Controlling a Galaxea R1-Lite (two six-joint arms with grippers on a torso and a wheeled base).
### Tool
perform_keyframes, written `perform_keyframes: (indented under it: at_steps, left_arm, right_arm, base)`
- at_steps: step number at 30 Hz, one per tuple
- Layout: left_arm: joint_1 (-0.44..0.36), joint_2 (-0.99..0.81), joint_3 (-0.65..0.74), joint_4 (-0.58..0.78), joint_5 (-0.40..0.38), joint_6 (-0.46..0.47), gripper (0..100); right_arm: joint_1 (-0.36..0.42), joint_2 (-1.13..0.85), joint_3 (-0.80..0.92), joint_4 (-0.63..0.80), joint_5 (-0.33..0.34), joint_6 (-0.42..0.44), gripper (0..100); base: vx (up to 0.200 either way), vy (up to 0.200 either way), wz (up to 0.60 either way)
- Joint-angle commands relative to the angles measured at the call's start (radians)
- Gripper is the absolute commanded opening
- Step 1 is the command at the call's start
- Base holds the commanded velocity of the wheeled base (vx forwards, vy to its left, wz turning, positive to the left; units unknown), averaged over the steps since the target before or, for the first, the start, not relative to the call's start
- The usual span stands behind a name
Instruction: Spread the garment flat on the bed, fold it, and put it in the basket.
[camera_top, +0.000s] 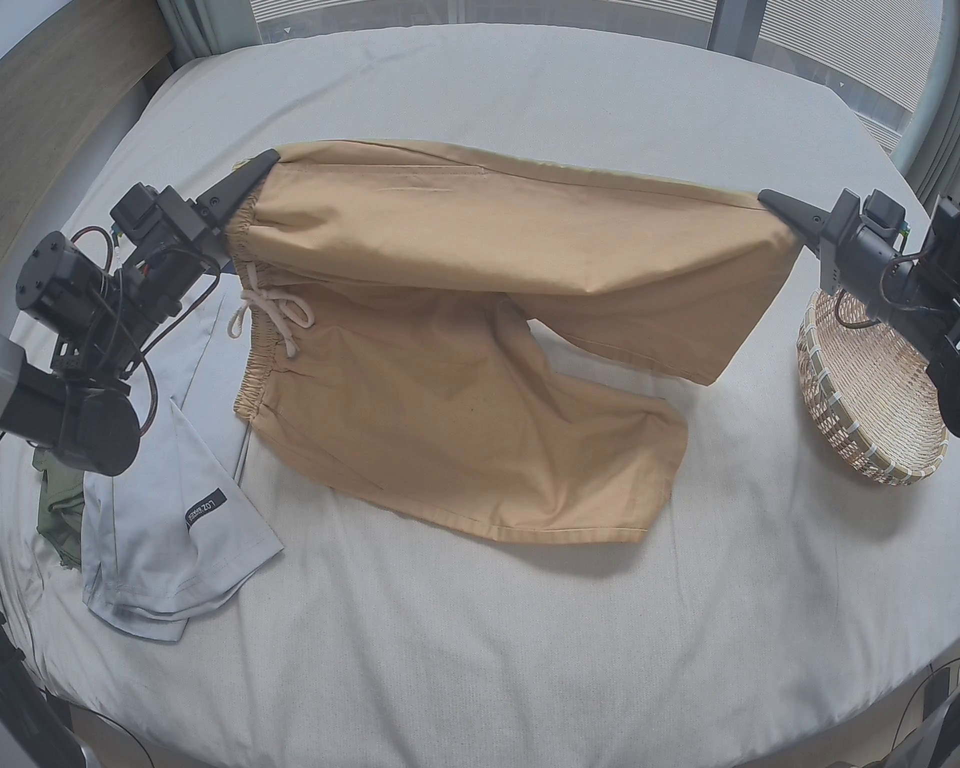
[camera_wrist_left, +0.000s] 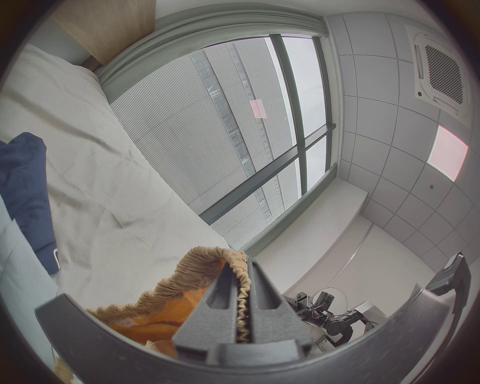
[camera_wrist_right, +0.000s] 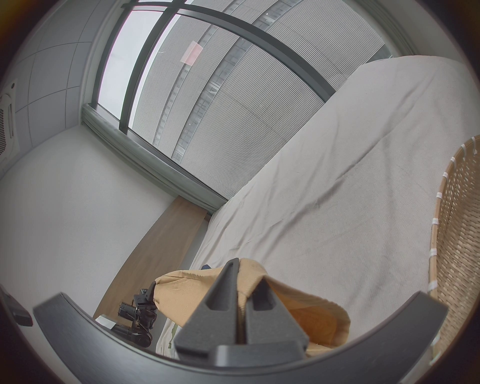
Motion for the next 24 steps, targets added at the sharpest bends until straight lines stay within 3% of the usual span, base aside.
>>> perform_keyframes:
  at_steps: [1, 7, 10, 11, 13, 17, 24]
  left_arm:
    - [-0.004, 0.140, -0.126, 0.000, 0.017, -0.003, 0]
    - [0.005, 0.227, -0.254, 0.012, 0.036, -0.008, 0]
    - [0.008, 0.246, -0.282, 0.029, 0.036, -0.008, 0]
    - [0.010, 0.249, -0.290, 0.034, 0.034, -0.009, 100]
    - [0.016, 0.249, -0.300, 0.051, 0.030, -0.018, 100]
    - [0.056, 0.243, -0.302, 0.071, 0.017, -0.069, 100]
    - [0.146, 0.249, -0.302, 0.127, -0.013, -0.071, 100]
  right_arm:
    - [-0.003, 0.125, -0.091, -0.012, -0.009, 0.003, 0]
    - [0.000, 0.221, -0.165, -0.093, -0.088, 0.021, 0]
    - [-0.003, 0.250, -0.168, -0.127, -0.095, 0.026, 0]
    - [-0.004, 0.255, -0.170, -0.130, -0.097, 0.026, 100]
    - [-0.013, 0.269, -0.191, -0.130, -0.111, 0.027, 100]
    - [-0.024, 0.298, -0.240, -0.132, -0.221, 0.026, 100]
    - [-0.013, 0.192, -0.105, -0.138, -0.220, 0.026, 100]
  base:
    - [0.000, 0.000, 0.00]
    - [0.000, 0.000, 0.00]
    - [0.000, 0.000, 0.00]
    - [0.000, 0.000, 0.00]
    - [0.000, 0.000, 0.00]
    - [0.000, 0.000, 0.00]
    - [0.000, 0.000, 0.00]
